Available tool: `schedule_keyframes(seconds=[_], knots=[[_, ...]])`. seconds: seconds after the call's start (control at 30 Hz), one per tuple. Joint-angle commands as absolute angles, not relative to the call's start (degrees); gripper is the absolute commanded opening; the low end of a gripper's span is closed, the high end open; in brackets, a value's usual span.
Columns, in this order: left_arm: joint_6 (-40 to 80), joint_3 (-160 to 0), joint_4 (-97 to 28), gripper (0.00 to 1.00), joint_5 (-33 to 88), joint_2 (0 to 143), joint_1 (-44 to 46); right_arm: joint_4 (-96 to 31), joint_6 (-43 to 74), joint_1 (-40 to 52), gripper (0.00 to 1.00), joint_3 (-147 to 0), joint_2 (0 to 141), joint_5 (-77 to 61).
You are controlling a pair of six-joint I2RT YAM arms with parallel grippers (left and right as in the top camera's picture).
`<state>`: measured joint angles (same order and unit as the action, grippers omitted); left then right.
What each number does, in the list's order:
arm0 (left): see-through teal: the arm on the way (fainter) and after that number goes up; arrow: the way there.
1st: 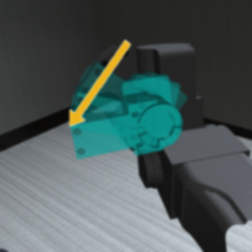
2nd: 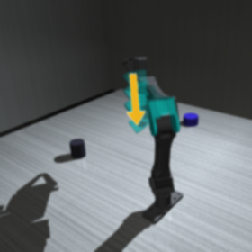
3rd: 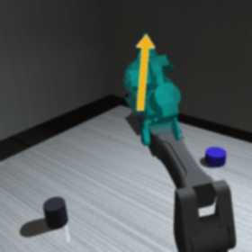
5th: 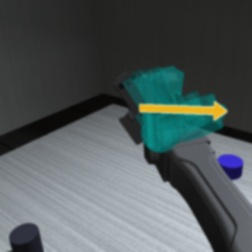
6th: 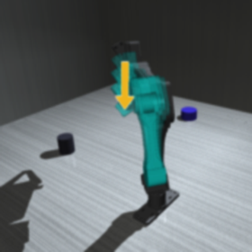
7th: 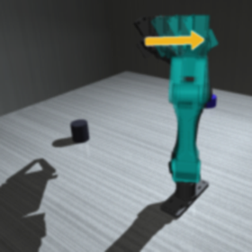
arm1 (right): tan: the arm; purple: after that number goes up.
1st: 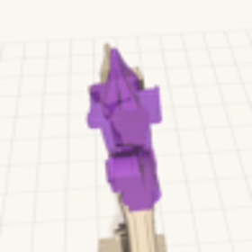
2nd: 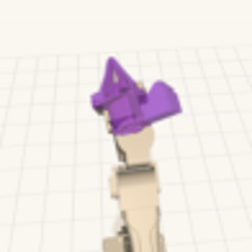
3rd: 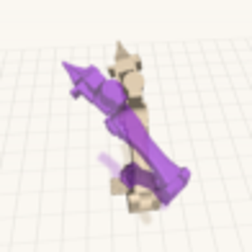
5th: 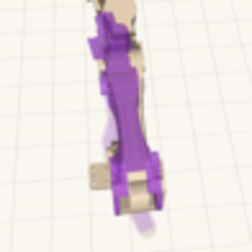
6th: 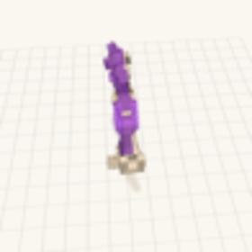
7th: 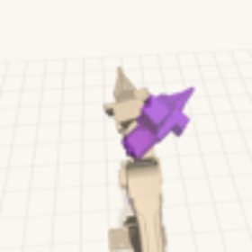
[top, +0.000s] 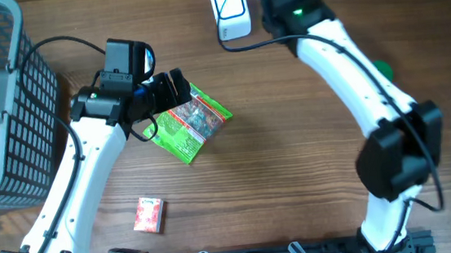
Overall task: Scan the item barcode
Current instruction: 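Lower the mint-green packet and set it down at the right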
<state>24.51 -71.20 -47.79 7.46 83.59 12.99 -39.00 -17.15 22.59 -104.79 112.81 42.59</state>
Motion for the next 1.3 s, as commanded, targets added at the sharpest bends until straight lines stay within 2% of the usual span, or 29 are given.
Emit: schedule_keyframes(seconds=[0.0,0.13,0.23,0.37,0.53,0.57,0.6,0.67,0.7,0.9,1.07,1.2,1.27], knots=[[24.45,-71.26,-47.66,1.0,7.38,83.53,12.62,-53.43,3.77,20.4,0.04,-105.41,106.87,30.98],[24.45,-71.26,-47.66,1.0,7.38,83.53,12.62,-69.21,3.36,15.62,0.04,-104.9,106.69,12.25],[24.45,-71.26,-47.66,1.0,7.38,83.53,12.62,-75.55,2.96,10.72,0.04,-98.8,106.72,2.92],[24.45,-71.26,-47.66,1.0,7.38,83.53,12.62,-74.04,3.05,7.07,0.04,-89.1,106.72,8.19],[24.45,-71.26,-47.66,1.0,7.38,83.53,12.62,-70.87,2.98,4.49,0.05,-83.77,106.72,8.12],[24.45,-71.26,-47.66,1.0,7.38,83.53,12.62,-70.3,2.96,4.16,0.1,-83.33,106.72,8.38],[24.45,-71.26,-47.66,1.0,7.38,83.53,12.62,-69.58,2.98,3.95,0.24,-82.96,106.72,9.28],[24.45,-71.26,-47.66,1.0,7.38,83.53,12.62,-68.88,3.01,3.66,0.66,-82.85,106.72,11.14],[24.45,-71.26,-47.66,1.0,7.38,83.53,12.62,-68.51,2.98,3.66,0.68,-82.85,106.72,11.62],[24.45,-71.26,-47.66,1.0,7.38,83.53,12.62,-66.35,3.03,3.68,0.67,-84.01,106.69,11.25],[24.45,-71.26,-47.66,1.0,7.38,83.53,12.62,-66.61,2.96,4.12,0.59,-86.52,106.69,-9.82],[24.45,-71.26,-47.66,1.0,7.38,83.53,12.62,-66.59,3.27,4.78,0.25,-84.49,106.69,-14.94],[24.45,-71.26,-47.66,1.0,7.38,83.53,12.62,-64.62,5.02,4.89,0.23,-82.13,106.72,-14.87]])
